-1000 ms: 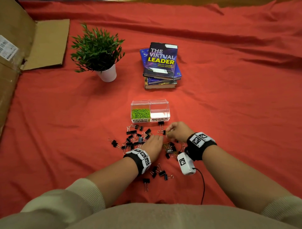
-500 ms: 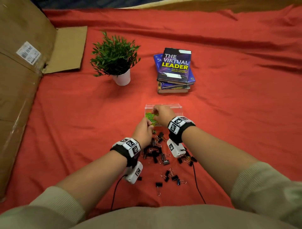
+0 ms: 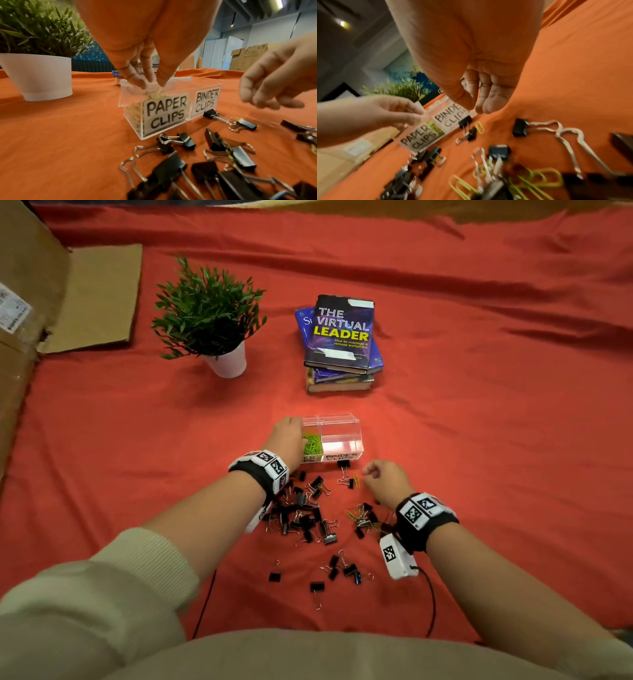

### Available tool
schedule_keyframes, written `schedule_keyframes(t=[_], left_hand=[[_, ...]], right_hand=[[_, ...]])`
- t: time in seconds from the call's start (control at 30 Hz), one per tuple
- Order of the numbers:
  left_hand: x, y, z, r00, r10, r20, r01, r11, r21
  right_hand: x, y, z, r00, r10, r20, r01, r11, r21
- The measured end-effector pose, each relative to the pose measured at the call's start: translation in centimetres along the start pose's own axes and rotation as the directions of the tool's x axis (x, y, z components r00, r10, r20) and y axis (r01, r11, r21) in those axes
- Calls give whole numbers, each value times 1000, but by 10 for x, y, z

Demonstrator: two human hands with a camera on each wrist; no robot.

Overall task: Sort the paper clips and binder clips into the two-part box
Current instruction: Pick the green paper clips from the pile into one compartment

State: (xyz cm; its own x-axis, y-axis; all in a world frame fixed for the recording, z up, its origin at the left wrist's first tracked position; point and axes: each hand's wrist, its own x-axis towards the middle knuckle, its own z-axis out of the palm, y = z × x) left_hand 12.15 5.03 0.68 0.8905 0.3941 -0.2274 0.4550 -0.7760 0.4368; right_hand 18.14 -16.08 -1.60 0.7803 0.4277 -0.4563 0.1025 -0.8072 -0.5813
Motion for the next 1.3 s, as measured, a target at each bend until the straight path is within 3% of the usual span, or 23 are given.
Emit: schedule_keyframes(t=[0.13, 0.23, 0.3, 0.4, 0.63, 0.77, 0.93, 1.0, 1.13, 1.3], left_hand=[[-30, 4, 3, 971, 138, -193, -139, 990, 11], [-54, 5, 22, 947, 319, -24, -317, 946, 61], [-62, -1, 39, 930, 345, 124, -360, 924, 129], [-63, -10, 56, 931, 298, 210, -334, 928, 168], [-57, -12, 62, 941, 274, 199, -308, 936, 169], [-62, -18, 58, 973, 175, 149, -186, 980, 66], [-82, -30, 46, 994, 39, 104, -26, 992, -122], [-88, -34, 42, 995, -26, 101, 37, 994, -104], [-90, -34, 40, 998, 19, 53, -26, 992, 124], [-75, -7, 53, 995, 103, -7, -101, 984, 145]], right_hand=[[7, 5, 17, 999, -35, -15, 34, 995, -97], [9, 3, 22, 995, -97, -28, 90, 979, -183], [7, 2, 23, 992, -125, -30, 114, 963, -243], [5, -1, 23, 993, -114, 0, 109, 945, -309], [2, -8, 23, 1000, 17, 26, -10, 971, -239], [4, -5, 21, 997, 59, 43, -50, 982, -180], [2, -5, 21, 995, 4, 104, 23, 968, -250], [1, -1, 22, 995, -42, 87, 63, 965, -254], [-2, 1, 22, 996, -88, 35, 93, 977, -190], [3, -7, 22, 993, -62, 98, 88, 951, -295]])
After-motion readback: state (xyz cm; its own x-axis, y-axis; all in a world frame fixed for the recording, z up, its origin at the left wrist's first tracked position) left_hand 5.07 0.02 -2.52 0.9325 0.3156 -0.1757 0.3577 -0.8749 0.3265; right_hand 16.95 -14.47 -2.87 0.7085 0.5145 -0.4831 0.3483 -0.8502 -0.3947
